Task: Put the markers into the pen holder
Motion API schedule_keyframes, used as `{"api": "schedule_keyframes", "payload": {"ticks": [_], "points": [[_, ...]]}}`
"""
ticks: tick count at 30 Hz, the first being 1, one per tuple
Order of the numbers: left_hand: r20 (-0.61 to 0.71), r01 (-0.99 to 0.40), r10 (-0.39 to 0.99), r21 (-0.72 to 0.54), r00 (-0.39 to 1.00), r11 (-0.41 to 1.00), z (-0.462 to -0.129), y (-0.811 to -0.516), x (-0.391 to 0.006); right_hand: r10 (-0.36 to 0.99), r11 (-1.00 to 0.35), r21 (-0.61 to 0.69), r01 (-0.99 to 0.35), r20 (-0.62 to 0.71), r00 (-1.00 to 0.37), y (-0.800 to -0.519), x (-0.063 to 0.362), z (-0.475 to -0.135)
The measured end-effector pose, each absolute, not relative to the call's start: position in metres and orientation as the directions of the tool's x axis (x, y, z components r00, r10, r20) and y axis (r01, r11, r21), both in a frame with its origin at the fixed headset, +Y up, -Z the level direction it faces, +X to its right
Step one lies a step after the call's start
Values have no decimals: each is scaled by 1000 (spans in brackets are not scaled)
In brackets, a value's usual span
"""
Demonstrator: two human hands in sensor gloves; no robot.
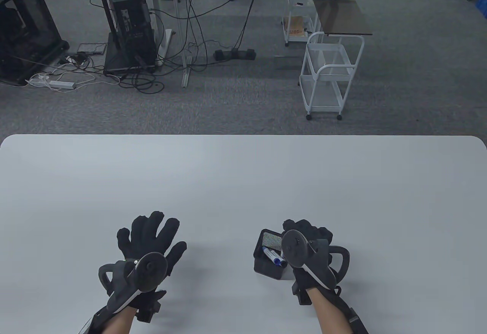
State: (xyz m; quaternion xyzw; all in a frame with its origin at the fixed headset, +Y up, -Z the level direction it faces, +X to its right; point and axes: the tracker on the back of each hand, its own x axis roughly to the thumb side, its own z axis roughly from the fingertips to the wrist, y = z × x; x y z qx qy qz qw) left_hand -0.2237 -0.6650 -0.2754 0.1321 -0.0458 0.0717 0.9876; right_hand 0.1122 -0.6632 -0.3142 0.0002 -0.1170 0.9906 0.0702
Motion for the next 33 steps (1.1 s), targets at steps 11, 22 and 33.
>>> {"api": "schedule_keyframes", "payload": {"ticks": [11,22,33], "points": [[108,-156,132,254,985,955,-276,-666,-224,144,-966,-214,-142,8,-990,-666,113,-317],[107,-154,131,251,986,956,-276,-666,-224,149,-967,-208,-148,10,-989,-666,111,-316],[116,-163,137,258,984,952,-276,-666,-225,135,-951,-281,-126,-13,-991,-644,105,-309]]}}
